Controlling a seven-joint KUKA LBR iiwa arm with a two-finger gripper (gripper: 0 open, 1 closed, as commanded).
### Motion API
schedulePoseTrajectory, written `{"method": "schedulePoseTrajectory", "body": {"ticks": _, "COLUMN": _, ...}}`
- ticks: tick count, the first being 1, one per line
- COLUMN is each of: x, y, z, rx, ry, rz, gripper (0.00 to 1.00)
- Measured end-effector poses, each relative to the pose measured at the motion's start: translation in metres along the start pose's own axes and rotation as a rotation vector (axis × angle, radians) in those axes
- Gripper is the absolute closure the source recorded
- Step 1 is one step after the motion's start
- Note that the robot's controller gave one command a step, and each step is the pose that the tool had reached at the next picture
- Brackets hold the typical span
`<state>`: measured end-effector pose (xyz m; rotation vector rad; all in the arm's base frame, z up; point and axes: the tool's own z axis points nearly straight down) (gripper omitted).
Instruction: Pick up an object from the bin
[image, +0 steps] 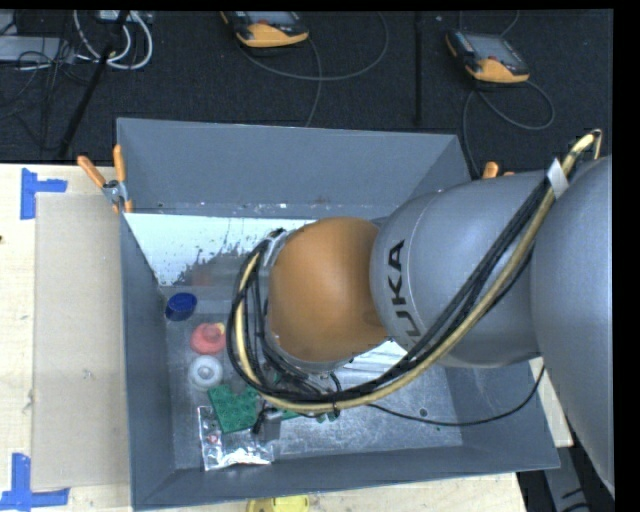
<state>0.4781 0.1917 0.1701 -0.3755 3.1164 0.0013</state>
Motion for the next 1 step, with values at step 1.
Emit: {"method": "schedulePoseTrajectory", "body": {"ticks": 1, "x": -0.0009, "y": 0.0003, "z": -0.0290, "rx": 0.000, "ry": 0.001, "rz": 0.002, "gripper": 1.00}}
